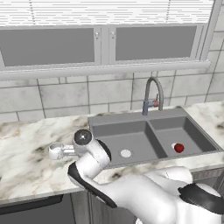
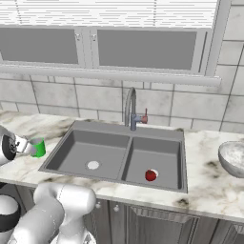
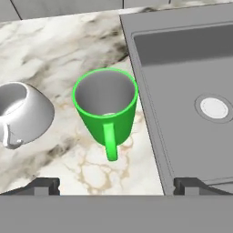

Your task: Clear the mugs and bowl far away from the sink.

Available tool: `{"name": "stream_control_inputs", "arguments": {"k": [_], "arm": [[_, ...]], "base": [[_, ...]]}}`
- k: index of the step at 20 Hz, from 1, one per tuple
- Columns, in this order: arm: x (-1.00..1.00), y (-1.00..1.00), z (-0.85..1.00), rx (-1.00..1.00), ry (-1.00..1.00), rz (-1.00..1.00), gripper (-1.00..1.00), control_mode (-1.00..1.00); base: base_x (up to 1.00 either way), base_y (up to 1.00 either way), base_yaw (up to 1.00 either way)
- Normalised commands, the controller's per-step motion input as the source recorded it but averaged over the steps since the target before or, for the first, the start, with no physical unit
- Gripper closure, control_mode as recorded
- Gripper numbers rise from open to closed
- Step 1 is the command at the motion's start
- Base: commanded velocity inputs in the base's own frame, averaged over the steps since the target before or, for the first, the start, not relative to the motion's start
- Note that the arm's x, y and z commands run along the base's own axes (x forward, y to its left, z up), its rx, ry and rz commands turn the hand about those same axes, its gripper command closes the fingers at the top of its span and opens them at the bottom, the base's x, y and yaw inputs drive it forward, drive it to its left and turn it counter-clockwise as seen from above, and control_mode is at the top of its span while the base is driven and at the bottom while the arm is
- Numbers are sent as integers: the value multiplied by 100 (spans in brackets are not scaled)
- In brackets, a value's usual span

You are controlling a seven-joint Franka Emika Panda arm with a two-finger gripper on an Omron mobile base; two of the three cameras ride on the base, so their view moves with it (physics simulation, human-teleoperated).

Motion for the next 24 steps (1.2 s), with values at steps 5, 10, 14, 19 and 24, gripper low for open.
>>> {"name": "stream_control_inputs", "arguments": {"k": [5,10,14,19,24], "arm": [[50,0,-27,5,9,5,-100,-100],[11,5,-25,0,3,6,-100,-100],[0,6,-28,-1,0,7,-100,-100],[10,3,-22,0,0,4,-100,-100],[26,0,-5,0,0,0,-100,-100]], "base": [[0,0,0],[0,0,0],[0,0,0],[0,0,0],[0,0,0]]}}
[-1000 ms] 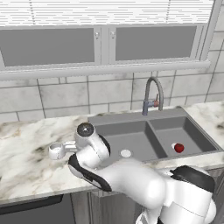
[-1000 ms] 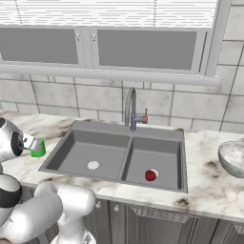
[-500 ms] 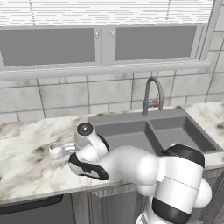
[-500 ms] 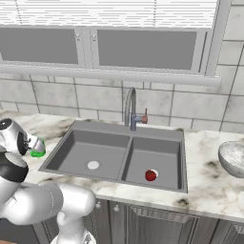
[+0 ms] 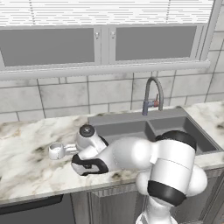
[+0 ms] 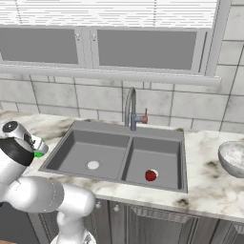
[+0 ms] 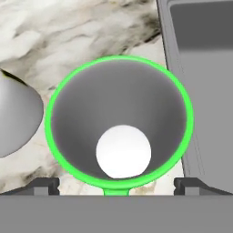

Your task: Clear the mugs and bowl far away from the sink.

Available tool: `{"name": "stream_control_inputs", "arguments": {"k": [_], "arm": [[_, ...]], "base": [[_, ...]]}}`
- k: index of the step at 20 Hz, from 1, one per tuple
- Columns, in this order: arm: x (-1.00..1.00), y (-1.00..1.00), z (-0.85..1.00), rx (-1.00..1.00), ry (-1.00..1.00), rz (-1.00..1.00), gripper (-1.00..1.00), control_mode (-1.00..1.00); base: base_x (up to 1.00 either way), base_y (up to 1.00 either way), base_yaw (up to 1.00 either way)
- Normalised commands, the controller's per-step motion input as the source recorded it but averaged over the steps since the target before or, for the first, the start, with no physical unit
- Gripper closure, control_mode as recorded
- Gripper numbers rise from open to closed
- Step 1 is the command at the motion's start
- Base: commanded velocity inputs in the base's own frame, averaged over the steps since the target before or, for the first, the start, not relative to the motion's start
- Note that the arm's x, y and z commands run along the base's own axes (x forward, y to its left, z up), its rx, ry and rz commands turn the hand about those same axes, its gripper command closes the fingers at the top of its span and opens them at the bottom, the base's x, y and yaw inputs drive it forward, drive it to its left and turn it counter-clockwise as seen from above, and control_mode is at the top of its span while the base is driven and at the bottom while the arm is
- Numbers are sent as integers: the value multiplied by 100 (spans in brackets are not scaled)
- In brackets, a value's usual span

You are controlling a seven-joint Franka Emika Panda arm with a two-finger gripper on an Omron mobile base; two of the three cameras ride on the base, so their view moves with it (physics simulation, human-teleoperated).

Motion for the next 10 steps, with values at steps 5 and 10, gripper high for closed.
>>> {"name": "stream_control_inputs", "arguments": {"k": [5,10], "arm": [[5,0,-3,0,0,0,100,-100],[-2,0,8,0,-5,0,100,-100]], "base": [[0,0,0],[0,0,0]]}}
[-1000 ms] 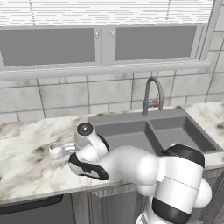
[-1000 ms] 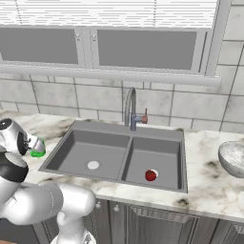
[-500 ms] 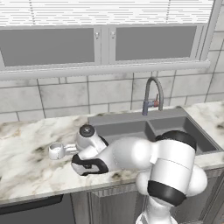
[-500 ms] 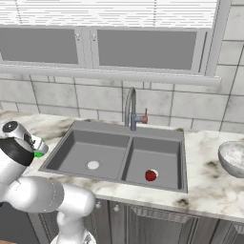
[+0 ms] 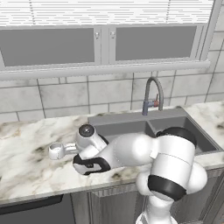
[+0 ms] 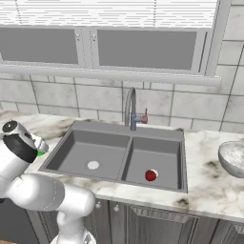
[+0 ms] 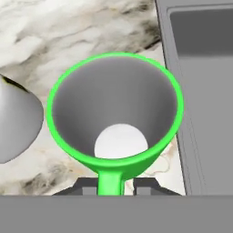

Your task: Clear the mugs and bowl far away from the sink.

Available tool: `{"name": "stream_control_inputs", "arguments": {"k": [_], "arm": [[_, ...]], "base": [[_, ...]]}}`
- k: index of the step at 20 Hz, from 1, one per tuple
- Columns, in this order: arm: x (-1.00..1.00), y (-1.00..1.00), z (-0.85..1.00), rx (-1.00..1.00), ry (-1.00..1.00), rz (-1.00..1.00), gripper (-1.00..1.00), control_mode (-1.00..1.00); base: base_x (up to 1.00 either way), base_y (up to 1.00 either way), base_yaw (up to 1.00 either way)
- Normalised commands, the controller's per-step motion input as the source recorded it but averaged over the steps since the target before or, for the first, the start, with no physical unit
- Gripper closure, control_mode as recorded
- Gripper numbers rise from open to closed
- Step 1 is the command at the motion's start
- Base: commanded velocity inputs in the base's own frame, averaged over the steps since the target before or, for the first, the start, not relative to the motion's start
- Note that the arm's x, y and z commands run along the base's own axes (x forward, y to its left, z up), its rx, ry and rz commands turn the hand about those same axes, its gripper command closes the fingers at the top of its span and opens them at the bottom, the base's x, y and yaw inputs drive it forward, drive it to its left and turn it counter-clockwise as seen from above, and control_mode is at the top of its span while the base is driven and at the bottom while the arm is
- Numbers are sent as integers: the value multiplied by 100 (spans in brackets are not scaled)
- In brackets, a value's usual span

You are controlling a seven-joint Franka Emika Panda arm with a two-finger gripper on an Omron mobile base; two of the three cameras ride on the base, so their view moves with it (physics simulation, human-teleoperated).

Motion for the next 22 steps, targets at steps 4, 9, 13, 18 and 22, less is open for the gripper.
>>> {"name": "stream_control_inputs", "arguments": {"k": [4,9,13,18,22], "arm": [[-24,0,89,0,-26,0,100,-100],[-65,-16,100,0,-21,-8,100,-100],[-78,-56,100,0,-15,-11,100,-100],[-33,-19,100,0,-7,-12,100,-100],[-29,-7,71,0,-7,-12,100,-100]], "base": [[0,0,0],[0,0,0],[0,0,0],[0,0,0],[0,0,0]]}}
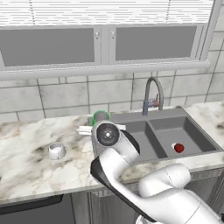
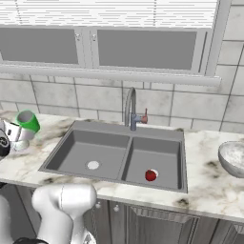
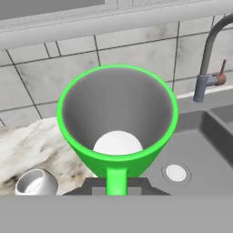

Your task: Clear the mugs and bowl far away from the sink.

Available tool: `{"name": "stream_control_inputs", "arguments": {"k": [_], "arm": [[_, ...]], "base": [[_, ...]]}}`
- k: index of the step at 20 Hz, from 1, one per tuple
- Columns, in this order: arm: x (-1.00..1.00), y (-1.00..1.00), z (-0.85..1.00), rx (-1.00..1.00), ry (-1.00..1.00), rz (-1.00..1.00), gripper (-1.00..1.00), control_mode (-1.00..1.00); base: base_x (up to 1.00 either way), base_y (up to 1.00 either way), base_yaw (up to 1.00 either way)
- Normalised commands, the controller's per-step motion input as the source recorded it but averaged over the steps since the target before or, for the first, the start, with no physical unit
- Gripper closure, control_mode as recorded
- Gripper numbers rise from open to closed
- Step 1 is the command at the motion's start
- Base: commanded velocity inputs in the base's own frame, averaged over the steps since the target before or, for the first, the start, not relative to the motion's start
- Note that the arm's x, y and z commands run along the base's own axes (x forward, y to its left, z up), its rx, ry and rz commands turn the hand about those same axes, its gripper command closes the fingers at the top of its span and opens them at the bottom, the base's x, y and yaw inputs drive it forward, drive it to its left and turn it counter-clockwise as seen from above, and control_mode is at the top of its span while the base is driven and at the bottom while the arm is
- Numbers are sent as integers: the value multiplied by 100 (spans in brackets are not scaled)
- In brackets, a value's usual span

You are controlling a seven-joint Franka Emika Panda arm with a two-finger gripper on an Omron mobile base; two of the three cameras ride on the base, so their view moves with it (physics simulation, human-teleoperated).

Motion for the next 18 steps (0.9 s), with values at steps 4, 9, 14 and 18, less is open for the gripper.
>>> {"name": "stream_control_inputs", "arguments": {"k": [4,9,14,18], "arm": [[0,0,0,0,0,0,100,100],[0,0,0,0,0,0,100,100],[0,0,0,0,0,0,100,100],[0,0,0,0,0,0,100,100]], "base": [[-33,-3,-39],[-2,1,-100],[0,0,-100],[0,0,-100]]}}
